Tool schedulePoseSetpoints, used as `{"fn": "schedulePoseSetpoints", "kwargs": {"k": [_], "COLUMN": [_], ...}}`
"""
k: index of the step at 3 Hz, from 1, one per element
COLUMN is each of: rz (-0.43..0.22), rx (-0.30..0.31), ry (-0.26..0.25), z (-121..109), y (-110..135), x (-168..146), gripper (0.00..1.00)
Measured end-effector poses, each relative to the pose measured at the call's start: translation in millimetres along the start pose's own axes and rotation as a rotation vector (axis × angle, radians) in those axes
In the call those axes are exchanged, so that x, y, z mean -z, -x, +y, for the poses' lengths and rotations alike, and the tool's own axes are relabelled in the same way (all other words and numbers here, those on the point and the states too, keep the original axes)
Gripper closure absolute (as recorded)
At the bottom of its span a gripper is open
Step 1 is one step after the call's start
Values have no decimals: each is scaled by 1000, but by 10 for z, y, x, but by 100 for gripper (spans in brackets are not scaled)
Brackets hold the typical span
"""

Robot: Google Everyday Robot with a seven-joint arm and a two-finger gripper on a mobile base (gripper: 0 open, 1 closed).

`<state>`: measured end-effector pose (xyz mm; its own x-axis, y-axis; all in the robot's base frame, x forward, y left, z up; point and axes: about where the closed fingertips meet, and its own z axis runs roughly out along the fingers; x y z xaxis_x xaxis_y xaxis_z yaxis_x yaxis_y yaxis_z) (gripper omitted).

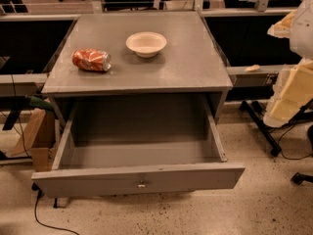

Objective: Close top drawer

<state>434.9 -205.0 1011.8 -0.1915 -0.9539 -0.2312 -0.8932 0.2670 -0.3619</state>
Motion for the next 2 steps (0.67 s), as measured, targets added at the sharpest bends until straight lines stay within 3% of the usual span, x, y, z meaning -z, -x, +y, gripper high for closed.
{"fn": "schedulePoseSetpoints", "kwargs": {"k": [1, 2], "rz": [0, -79], "rx": [0, -6], "ry": [0, 40], "z": [0, 128], "y": [0, -10], "x": [0, -206], "gripper": [0, 0]}}
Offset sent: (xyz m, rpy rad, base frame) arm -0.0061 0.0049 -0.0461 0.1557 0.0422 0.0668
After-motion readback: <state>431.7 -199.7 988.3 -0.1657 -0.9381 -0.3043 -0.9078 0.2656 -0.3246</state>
